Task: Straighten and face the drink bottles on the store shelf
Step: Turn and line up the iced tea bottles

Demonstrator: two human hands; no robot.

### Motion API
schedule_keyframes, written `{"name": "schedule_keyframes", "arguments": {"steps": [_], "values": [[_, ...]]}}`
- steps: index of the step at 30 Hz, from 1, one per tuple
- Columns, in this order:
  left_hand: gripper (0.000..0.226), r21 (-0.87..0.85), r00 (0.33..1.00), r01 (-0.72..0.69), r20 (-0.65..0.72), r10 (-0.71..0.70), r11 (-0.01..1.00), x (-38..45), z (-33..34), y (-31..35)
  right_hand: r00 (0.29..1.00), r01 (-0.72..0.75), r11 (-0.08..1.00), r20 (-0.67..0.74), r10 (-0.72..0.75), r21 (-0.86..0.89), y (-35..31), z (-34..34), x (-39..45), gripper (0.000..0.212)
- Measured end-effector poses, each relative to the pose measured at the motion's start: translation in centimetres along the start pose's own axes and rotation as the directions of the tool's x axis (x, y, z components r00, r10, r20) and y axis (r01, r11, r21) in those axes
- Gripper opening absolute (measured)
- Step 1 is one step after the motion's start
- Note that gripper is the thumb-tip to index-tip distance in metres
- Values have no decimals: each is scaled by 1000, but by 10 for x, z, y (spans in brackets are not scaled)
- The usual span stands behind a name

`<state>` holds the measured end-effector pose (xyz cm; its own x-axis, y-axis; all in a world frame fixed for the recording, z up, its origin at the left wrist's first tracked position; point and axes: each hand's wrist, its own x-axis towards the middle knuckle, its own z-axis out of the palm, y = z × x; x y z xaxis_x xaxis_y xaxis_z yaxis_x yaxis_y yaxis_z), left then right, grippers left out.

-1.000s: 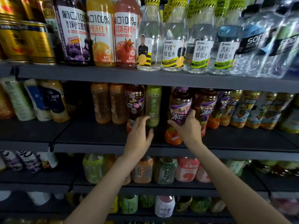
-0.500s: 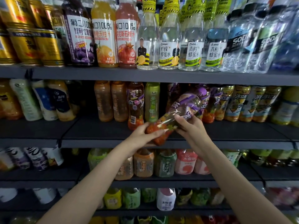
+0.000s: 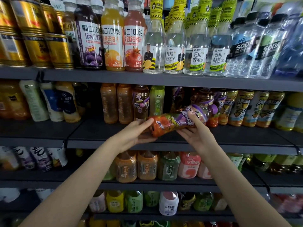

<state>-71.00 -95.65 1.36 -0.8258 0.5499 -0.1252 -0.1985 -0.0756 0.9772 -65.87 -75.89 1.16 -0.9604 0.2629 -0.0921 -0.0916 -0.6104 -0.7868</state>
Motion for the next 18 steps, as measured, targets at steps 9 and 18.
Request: {"name": "schedule_keyframes", "arguments": {"steps": [9,18], "values": [[60,659,850,-398,3,527,638,-12,4,3,988,-148,985,-24,150,84,-6,0,-4,47],[59,701,902,-359,90,423,617,-17,3,-2,993,104,985,74,-94,-139,-6,-6,-12,61]]}}
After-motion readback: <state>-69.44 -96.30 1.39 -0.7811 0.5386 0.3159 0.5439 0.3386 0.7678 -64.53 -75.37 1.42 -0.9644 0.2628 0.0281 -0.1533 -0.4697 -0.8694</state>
